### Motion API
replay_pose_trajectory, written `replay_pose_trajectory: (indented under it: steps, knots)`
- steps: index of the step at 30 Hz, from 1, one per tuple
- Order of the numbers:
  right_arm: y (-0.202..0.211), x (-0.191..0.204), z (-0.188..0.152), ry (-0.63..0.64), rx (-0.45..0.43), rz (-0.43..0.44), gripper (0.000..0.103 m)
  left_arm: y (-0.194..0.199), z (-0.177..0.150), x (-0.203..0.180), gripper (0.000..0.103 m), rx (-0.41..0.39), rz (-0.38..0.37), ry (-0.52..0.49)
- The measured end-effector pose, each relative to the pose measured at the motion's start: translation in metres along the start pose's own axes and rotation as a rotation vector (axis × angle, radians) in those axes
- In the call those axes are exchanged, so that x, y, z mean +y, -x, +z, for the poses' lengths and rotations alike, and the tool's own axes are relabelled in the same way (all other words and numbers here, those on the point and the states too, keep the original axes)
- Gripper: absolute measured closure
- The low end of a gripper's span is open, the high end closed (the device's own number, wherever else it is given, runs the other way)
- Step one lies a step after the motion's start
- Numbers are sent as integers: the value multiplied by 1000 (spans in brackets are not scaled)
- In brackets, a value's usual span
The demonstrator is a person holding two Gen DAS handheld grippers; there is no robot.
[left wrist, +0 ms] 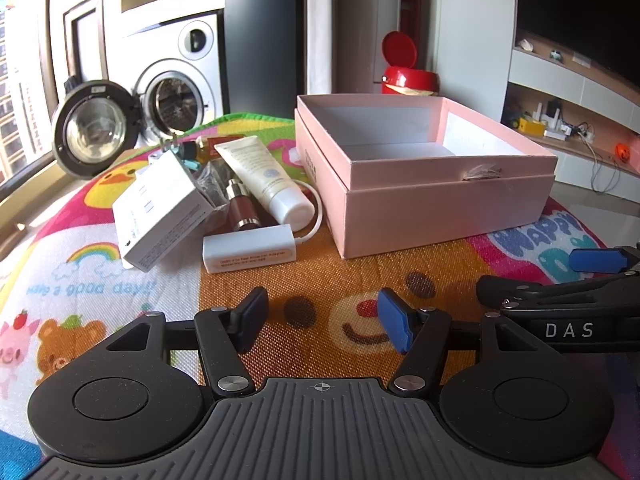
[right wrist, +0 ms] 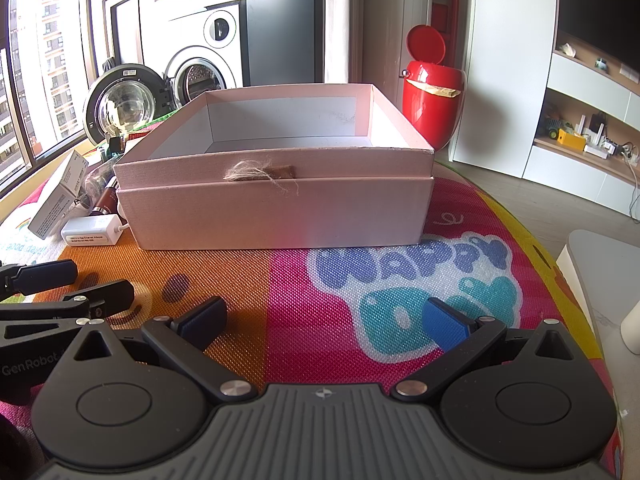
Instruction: Organize rigid objects
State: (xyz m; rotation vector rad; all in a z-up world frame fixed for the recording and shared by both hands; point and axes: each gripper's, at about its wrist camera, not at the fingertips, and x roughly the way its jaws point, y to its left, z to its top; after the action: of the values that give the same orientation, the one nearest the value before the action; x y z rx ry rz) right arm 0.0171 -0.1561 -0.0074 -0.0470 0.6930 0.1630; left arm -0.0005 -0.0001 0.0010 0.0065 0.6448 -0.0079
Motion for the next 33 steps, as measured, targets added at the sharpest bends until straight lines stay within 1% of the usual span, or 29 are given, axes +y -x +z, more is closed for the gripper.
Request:
replay_pose_trajectory:
  steps: [20, 23, 27, 29, 30, 31, 33]
  knots:
    - [1, -4, 1, -4, 4, 5, 0, -1, 0, -1, 36, -1, 2, -3]
    - [-1, -6, 3, 7, 15, 18, 0, -1, 0, -1, 36, -1, 1, -2]
    - [-4, -5, 10, 30, 53, 32, 0, -1, 0, 0, 36, -1, -3, 2]
    - [-6, -4, 13, 36, 74, 30, 0, 0, 1, 2, 37, -3, -12, 13]
    - [-7, -4, 15, 28, 87, 31, 0, 1, 1, 5, 40, -6, -26, 28]
    - [-8, -3, 15, 25, 93, 31, 0, 4, 1, 10, 44, -11, -40, 48]
    - [-8, -2, 16, 32, 99, 32, 0, 14, 5, 24, 44, -41, -52, 98]
